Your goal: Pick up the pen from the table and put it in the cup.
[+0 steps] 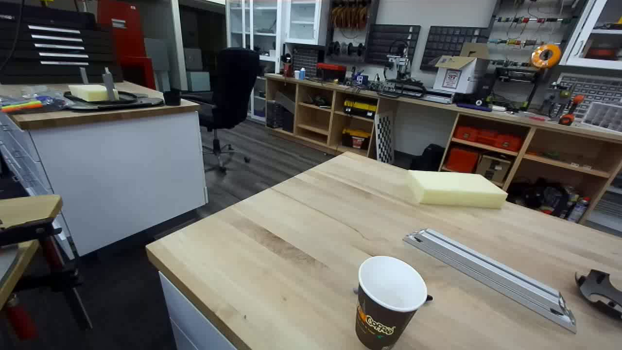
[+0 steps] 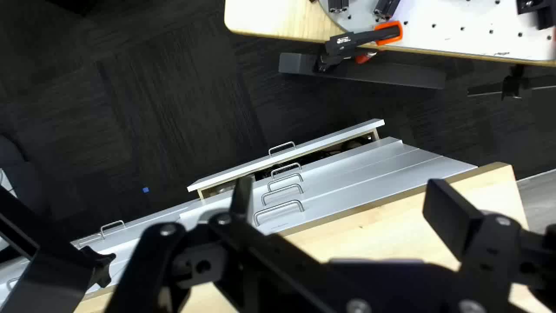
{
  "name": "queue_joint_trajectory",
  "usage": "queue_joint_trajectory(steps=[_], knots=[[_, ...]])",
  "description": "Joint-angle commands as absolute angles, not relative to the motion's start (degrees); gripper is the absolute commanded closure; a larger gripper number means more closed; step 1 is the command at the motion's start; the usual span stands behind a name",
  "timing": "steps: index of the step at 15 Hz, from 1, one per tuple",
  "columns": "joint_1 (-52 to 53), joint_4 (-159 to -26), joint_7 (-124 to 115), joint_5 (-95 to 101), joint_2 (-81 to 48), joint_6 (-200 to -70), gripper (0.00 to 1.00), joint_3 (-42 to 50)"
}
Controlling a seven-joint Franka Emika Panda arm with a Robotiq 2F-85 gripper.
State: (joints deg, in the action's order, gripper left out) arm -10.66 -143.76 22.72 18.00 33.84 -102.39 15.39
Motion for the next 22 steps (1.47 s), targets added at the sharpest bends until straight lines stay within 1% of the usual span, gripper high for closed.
queue_joint_trajectory(steps=[1,13,17,22], knots=[[-10.42,-143.68,22.61,18.07,33.87,-102.26,0.0,15.57],[-10.09,-143.42,22.82,17.65,33.18,-103.01,0.0,15.76],[-7.22,-142.24,23.13,14.21,27.88,-111.3,0.0,15.63],[-1.82,-138.57,26.39,4.78,16.09,-123.33,0.0,15.13]])
